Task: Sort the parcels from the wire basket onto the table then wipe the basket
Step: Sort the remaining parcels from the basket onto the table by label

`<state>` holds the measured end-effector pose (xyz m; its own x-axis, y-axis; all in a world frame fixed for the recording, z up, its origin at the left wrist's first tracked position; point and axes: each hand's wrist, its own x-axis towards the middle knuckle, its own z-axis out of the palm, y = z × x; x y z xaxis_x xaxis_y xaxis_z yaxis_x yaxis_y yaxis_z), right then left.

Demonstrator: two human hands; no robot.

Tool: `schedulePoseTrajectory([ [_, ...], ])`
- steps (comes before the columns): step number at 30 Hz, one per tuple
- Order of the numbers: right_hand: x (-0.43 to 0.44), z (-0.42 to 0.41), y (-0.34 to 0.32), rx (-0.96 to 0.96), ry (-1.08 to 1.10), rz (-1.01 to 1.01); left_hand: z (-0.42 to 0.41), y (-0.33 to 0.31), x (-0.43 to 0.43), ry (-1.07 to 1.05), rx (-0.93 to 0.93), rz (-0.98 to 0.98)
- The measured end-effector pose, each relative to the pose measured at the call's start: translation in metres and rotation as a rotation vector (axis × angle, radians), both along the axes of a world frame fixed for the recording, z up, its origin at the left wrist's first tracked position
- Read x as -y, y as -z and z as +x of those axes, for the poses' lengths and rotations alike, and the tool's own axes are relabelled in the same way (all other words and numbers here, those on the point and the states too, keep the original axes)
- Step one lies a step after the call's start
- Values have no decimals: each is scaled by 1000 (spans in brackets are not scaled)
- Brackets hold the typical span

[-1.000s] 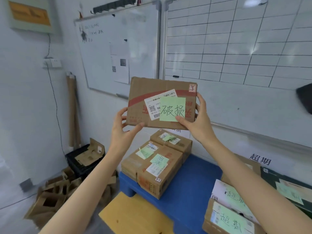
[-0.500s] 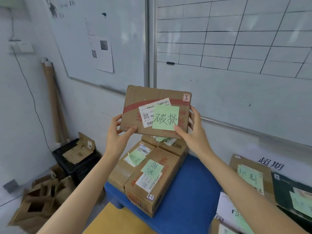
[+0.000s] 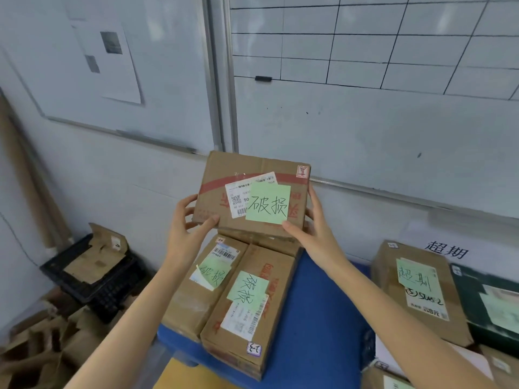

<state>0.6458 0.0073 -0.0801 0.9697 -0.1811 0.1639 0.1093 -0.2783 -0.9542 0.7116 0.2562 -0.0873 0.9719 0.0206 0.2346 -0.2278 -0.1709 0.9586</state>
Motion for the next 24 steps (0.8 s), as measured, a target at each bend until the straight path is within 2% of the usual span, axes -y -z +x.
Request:
schedulePoseTrajectory([
  [5, -18, 17, 18, -71, 82, 88, 29, 20, -15, 73, -23, 51],
  [13, -53, 57, 41, -175, 130, 109, 70, 39, -41, 40, -39, 103],
  [18, -54, 73, 48, -248, 157, 223, 89, 50, -56, 7, -71, 127],
  [24, -36, 80, 57, -323, 227, 225, 100, 61, -62, 6, -100, 137],
])
